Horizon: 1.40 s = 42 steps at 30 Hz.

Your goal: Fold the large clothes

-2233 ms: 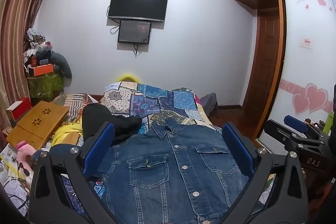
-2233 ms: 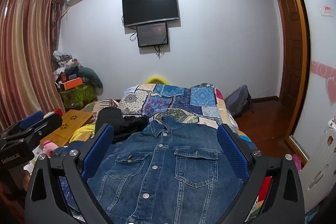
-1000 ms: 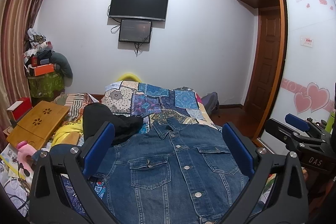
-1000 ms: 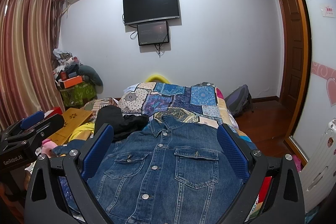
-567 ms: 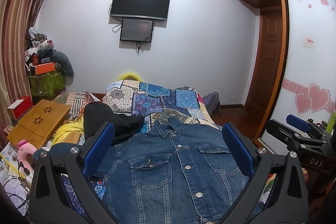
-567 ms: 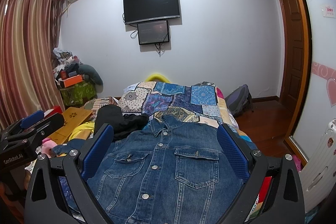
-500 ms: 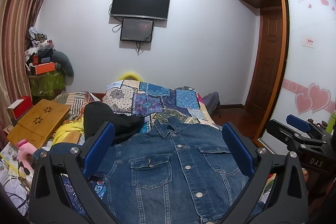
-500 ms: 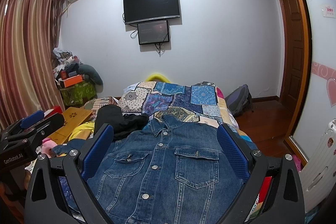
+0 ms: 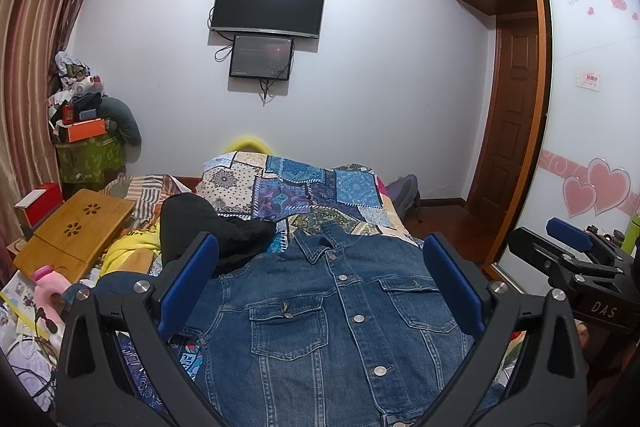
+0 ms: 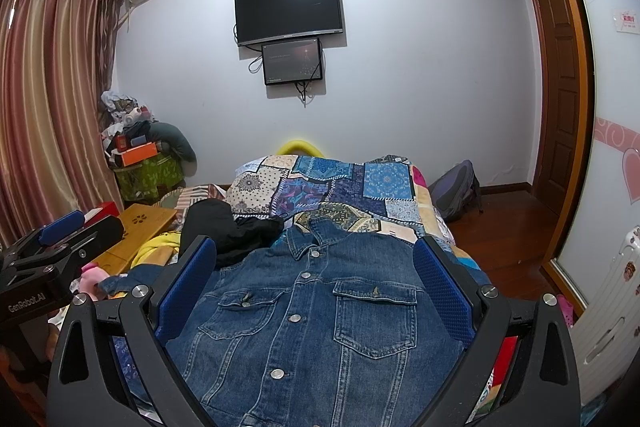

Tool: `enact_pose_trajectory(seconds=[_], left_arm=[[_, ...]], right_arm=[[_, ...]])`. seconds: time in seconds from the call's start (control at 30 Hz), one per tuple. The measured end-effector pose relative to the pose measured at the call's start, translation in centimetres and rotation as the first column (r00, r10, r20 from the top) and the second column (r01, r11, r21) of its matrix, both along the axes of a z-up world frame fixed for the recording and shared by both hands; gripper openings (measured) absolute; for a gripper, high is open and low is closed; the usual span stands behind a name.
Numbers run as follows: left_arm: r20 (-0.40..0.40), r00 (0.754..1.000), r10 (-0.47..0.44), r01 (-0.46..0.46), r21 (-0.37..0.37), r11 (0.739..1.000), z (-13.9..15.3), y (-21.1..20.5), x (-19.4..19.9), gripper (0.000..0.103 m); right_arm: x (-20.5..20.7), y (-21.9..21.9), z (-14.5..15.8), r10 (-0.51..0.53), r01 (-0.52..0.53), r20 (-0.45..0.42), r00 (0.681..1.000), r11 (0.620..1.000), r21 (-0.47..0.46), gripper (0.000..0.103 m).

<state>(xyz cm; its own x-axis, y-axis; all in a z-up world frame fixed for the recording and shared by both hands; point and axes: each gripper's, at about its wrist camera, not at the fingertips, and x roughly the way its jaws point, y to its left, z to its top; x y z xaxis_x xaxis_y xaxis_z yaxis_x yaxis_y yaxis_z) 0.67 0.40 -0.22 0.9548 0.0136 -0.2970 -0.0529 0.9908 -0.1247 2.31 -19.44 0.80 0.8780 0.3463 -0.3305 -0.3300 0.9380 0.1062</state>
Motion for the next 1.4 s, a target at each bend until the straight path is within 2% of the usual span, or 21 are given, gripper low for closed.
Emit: enact_pose_trajectory(seconds=[0.4,0.73,1.0,1.23,1.4], left_arm=[[-0.014,1.000,0.003,-0.003,0.003,1.000,-0.3,0.3,0.5,0.103],[-0.038,0.999,0.022,-0.023,-0.015,1.000,-1.2,1.6,3.0,0.103],[-0.057,0.989,0.139,-0.140,-0.007,0.990,-2.0,5.7,6.1,0.103],[-0.105,0.956,0.275,-0.279,-0.029,0.960,-4.0,11.7,8.9,0.103],[-0.148,0.891,0.429,-0.435,-0.009,0.900,-6.8,16.7,10.3,0.103]], right_arm=[[0.5,0.5,-0.8,-0.001,0.001,-0.020,1.000,1.000,-0.004,0.098],[2.5,0.7,-0.6,-0.004,0.003,-0.072,0.997,1.000,-0.022,0.098],[5.0,1.3,-1.0,-0.009,0.004,-0.129,0.992,0.999,-0.041,0.098],[7.8,2.0,-2.0,-0.033,0.019,-0.194,0.980,0.997,-0.072,0.098],[10.2,2.6,-3.1,-0.059,0.032,-0.248,0.967,0.993,-0.112,0.098]])
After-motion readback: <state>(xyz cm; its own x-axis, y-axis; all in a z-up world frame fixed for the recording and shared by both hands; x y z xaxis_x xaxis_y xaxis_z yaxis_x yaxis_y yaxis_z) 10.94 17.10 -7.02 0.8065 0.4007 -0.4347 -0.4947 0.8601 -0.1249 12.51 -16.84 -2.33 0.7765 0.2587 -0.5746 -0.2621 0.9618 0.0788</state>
